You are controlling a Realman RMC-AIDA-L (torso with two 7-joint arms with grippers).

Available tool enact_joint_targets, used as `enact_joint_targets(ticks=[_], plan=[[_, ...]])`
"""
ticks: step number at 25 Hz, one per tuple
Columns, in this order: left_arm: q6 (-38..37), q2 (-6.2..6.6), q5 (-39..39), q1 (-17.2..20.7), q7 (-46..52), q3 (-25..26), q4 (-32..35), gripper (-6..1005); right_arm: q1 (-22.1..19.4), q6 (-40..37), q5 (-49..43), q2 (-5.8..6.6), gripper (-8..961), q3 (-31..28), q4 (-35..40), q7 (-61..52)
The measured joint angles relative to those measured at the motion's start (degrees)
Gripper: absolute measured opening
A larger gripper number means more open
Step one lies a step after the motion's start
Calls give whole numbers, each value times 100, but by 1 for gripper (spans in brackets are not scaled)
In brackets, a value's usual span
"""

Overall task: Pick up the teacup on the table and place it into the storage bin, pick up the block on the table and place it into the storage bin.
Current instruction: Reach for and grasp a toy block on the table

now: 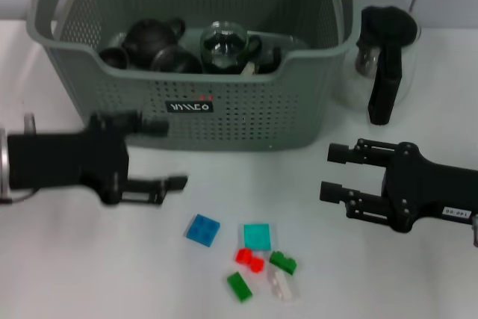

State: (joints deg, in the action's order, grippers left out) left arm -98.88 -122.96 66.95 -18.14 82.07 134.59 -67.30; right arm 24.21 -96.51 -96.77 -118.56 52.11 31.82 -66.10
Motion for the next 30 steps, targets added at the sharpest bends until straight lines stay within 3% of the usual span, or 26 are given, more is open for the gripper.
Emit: enact_joint_targets(ticks=[6, 15, 21, 30], plan=[[127, -115, -769, 46, -869, -30, 698, 861, -45, 53, 0, 7, 641, -12, 0, -5], [984, -113, -1638, -704, -917, -75, 2007, 862, -75, 62, 0, 12, 643, -17, -7, -9], [1436, -121, -1803, -958, -891, -83, 2367, 862, -74, 63, 0, 1, 643, -17, -9, -9], [1691, -119, -1819, -1027, -889, -224, 2549, 860, -75, 63, 0, 7, 642, -17, -10, -9]])
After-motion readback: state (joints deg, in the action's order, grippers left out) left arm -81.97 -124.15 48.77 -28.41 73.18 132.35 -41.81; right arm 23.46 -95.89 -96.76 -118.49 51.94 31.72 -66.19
